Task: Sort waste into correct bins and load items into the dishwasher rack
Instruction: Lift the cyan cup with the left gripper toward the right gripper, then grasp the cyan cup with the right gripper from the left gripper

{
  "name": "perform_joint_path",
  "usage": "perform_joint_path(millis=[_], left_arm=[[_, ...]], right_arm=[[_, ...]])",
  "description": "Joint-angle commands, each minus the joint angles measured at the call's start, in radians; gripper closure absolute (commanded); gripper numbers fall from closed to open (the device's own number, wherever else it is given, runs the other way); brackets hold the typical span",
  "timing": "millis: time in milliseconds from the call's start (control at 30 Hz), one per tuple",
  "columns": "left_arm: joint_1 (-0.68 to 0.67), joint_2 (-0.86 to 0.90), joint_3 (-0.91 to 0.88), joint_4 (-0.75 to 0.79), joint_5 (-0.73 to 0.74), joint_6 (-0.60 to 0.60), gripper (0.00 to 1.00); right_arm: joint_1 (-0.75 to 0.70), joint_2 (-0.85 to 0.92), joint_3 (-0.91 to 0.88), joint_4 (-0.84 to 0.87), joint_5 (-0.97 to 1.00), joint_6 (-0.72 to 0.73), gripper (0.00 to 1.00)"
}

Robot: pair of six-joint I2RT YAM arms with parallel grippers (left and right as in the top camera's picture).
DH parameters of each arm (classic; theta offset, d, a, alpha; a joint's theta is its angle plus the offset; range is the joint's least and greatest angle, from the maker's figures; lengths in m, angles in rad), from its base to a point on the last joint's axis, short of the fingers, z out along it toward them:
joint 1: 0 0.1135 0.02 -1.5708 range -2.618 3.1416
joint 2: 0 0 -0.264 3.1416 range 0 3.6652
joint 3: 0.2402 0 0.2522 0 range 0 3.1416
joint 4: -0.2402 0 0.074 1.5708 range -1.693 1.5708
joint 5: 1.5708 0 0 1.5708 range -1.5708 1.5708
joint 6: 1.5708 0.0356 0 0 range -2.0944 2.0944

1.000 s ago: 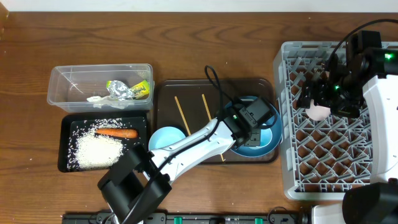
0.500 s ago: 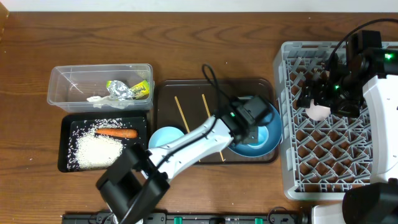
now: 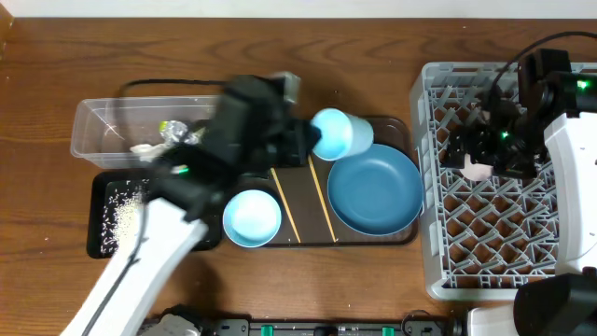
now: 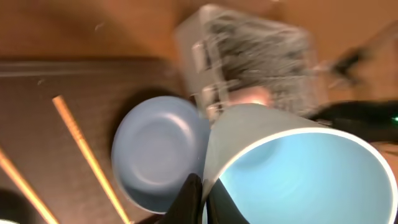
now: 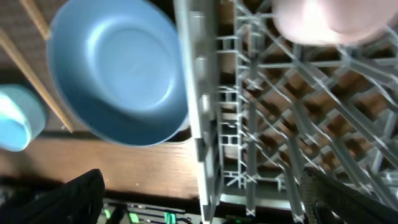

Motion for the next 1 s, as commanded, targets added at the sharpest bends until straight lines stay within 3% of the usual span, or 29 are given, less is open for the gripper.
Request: perform_joint_path(millis=[0,133,233,567,967], left_arm=[[0.091,-0.028,0.006,-0.003,0.378,0.108,0.94],[0.132,-0.007,0.005,-0.002,0.602,0.180,0.94],[0.130,0.026,0.005,-0.001,0.684,0.235,0.94],[0.108,0.173,0.005,0.134,0.792,0.247,0.94],[0.108,0.208,0.005,0.272,0.785,0.180,0.94]], right_arm=[[0.000,-0.001,-0.004,-0.005,-0.286,-0.249,0.01],[0.000,-0.001,-0.004,-0.082,-0.646,-0.602,0.01],[0.000,-0.001,-0.005,-0.166,-0.810,-0.809,0.01],[0.014,-0.001,-0.005,-0.164,-0.924,-0.846,0.01],[0.113,-0.001,-0.005,-0.164,-0.990,-0.938,0.01]])
